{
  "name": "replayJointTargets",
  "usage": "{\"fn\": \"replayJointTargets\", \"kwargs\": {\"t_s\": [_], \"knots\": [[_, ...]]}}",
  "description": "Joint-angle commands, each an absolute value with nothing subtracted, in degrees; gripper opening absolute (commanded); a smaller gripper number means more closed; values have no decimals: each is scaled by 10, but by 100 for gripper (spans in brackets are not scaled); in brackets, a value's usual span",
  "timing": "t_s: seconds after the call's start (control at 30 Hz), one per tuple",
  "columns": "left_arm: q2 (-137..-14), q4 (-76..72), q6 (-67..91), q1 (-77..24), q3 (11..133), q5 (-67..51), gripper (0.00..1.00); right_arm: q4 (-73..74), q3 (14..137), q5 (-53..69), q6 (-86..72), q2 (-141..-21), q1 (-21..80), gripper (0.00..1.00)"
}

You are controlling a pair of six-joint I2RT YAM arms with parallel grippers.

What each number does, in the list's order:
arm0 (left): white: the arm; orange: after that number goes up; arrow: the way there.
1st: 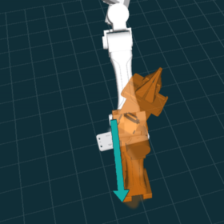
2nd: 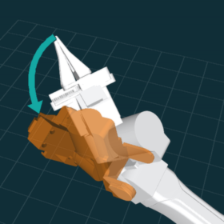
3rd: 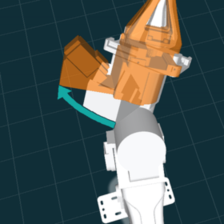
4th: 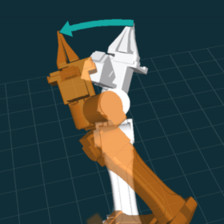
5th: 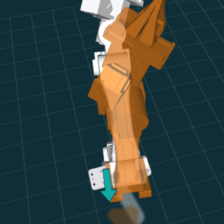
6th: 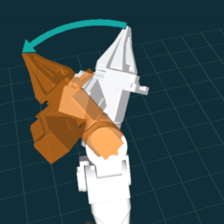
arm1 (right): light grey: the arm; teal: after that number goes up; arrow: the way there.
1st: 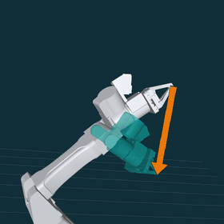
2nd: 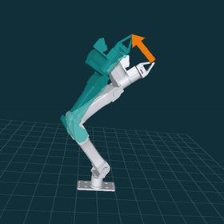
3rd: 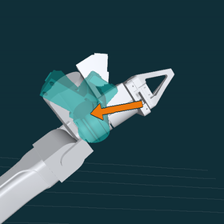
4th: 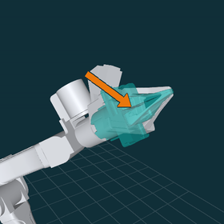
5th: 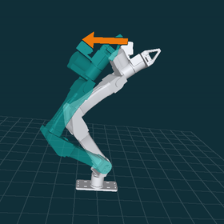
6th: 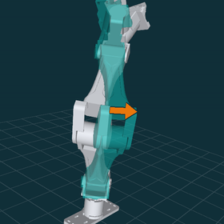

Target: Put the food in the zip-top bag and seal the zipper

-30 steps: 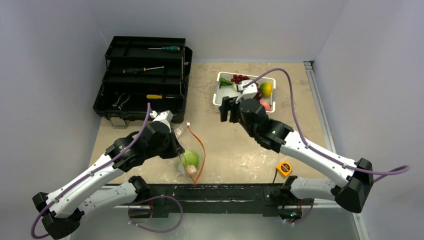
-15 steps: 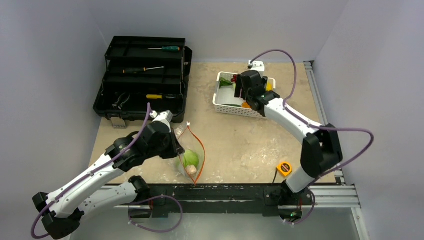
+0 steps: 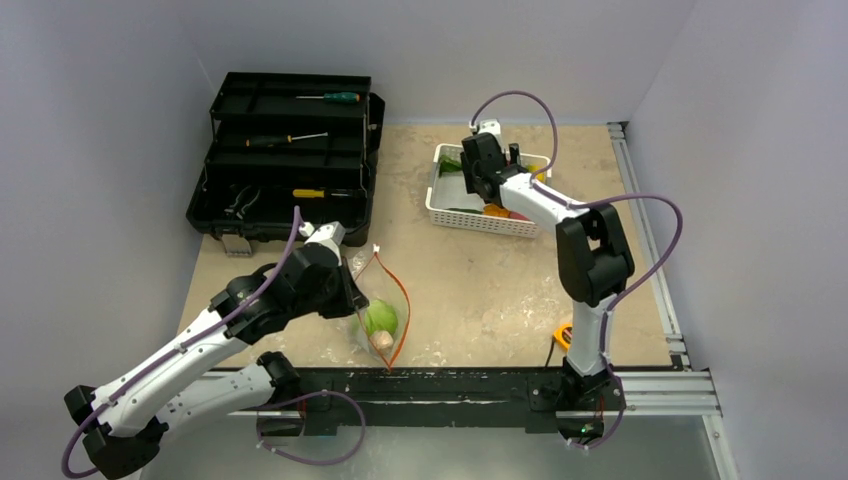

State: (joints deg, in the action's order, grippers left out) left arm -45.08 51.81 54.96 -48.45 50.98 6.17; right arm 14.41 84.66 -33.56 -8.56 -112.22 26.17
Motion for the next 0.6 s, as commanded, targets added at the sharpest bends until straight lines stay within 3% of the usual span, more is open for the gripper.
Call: {"fn": "replayJointTargets", "kwargs": {"t_s": [0.0, 0.47, 0.57], "knots": [[-442, 515, 558, -486, 514, 59, 0, 127, 890, -400, -27, -1131, 260, 80], [-442, 520, 558, -486, 518, 58, 0, 124, 937, -380, -24, -1211, 237, 80], [-442, 521, 558, -486, 517, 58, 0, 121, 938, -381, -22, -1220, 234, 76]]}}
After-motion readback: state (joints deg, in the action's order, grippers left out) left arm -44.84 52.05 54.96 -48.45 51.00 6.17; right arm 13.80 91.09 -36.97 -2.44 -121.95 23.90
